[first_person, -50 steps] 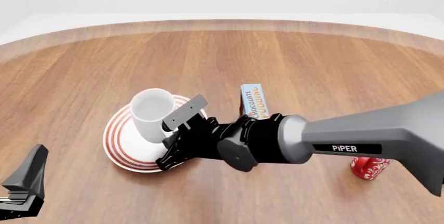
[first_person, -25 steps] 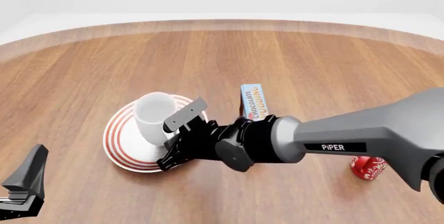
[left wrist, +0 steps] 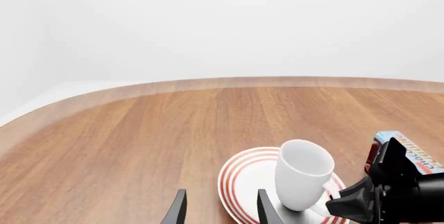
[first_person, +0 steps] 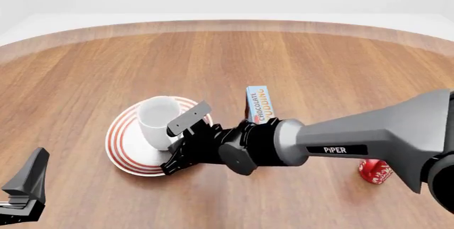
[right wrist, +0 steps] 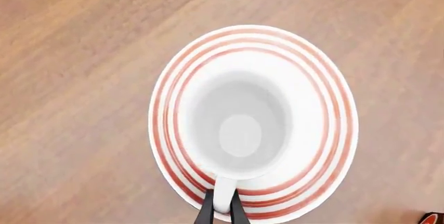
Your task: Pick up the white mug and put it on the plate, and put the chocolate pudding to the right of the plate.
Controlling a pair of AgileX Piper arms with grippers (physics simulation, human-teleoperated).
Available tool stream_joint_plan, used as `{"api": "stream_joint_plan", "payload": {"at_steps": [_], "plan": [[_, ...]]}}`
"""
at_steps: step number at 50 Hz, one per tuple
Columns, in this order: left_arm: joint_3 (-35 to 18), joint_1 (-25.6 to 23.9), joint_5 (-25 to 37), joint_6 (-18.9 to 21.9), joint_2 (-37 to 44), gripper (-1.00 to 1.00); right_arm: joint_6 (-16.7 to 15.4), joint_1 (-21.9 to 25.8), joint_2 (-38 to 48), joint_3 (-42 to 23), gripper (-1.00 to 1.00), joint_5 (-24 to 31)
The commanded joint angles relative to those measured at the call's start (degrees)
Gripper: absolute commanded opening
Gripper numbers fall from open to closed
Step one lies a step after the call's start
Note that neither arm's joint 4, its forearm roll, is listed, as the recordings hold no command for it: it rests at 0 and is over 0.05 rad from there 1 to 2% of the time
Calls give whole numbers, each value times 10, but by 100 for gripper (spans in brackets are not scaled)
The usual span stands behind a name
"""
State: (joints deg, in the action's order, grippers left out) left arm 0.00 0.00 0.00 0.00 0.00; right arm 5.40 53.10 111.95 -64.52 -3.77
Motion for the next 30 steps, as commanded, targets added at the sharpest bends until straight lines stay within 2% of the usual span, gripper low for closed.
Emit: {"api": "stream_joint_plan", "payload": {"at_steps": [1, 8, 9, 30], "plan": [[0, 0, 0, 0, 0, 100, 0, -3, 2, -6, -100, 2], [0, 0, 0, 0, 0, 100, 0, -6, 2, -6, -100, 2], [0, 0, 0, 0, 0, 100, 0, -6, 2, -8, 100, 2], [0, 0, 0, 0, 0, 100, -1, 4, -13, 3, 100, -4]]}}
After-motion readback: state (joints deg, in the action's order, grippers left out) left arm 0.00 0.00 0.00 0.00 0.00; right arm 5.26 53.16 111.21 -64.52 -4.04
